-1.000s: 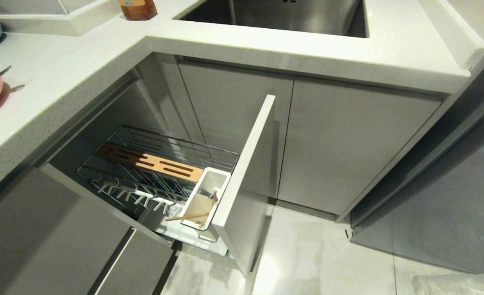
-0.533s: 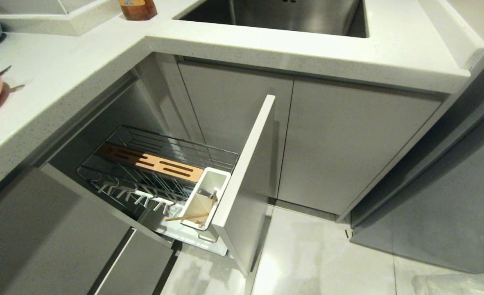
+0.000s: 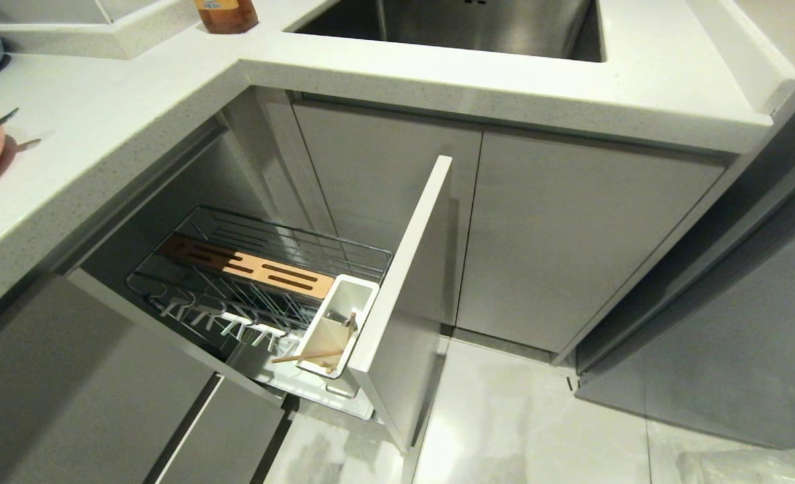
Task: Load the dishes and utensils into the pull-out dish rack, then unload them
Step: Take the chopsticks out of the cupboard
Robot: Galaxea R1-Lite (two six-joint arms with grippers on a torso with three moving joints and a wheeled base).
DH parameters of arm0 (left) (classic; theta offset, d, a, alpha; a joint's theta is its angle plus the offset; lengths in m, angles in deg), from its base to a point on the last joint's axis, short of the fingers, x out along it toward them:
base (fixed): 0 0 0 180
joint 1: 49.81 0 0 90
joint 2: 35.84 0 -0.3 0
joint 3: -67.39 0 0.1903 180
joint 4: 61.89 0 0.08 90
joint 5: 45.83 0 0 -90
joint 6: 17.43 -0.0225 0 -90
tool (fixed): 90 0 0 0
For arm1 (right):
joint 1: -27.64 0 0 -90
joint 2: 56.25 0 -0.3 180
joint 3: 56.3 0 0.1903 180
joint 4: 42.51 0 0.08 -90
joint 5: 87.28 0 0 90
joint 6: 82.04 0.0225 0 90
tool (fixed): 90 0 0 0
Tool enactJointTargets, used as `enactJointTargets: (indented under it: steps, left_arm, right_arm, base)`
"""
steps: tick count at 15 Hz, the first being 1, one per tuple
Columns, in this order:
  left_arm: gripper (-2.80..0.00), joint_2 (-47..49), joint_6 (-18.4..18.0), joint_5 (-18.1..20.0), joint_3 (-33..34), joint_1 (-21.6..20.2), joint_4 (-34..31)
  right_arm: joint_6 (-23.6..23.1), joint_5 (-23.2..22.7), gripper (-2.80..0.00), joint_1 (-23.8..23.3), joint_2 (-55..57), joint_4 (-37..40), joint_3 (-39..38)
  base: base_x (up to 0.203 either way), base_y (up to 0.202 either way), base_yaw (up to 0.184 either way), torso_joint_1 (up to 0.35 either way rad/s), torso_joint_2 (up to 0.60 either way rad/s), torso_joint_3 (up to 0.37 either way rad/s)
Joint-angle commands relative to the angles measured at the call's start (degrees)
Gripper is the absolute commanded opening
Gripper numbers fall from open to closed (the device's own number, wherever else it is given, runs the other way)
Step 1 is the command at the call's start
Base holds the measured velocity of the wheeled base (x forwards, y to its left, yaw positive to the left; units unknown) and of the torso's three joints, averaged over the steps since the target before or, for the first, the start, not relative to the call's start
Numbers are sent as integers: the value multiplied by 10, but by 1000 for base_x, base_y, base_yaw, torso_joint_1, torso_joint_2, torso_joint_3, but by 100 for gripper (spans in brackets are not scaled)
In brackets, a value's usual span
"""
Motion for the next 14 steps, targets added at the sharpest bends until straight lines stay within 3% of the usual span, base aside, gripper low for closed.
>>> enactJointTargets:
  steps: [1, 6, 10, 14]
  left_arm:
    - [-280, 0, 7, -1, 2, 0, -1]
    - [-280, 0, 24, -8, -10, 0, 30]
    - [-280, 0, 15, -9, -101, 0, 63]
    - [-280, 26, 15, 9, -264, 1, 0]
  right_arm:
    - [0, 0, -280, 0, 0, 0, -1]
    - [0, 0, -280, 1, 0, 0, -2]
    - [0, 1, -280, 0, 0, 0, -2]
    - [0, 0, -280, 0, 0, 0, -2]
  base:
    - [0, 0, 0, 0, 0, 0]
    - [0, 0, 0, 0, 0, 0]
    - [0, 0, 0, 0, 0, 0]
    - [0, 0, 0, 0, 0, 0]
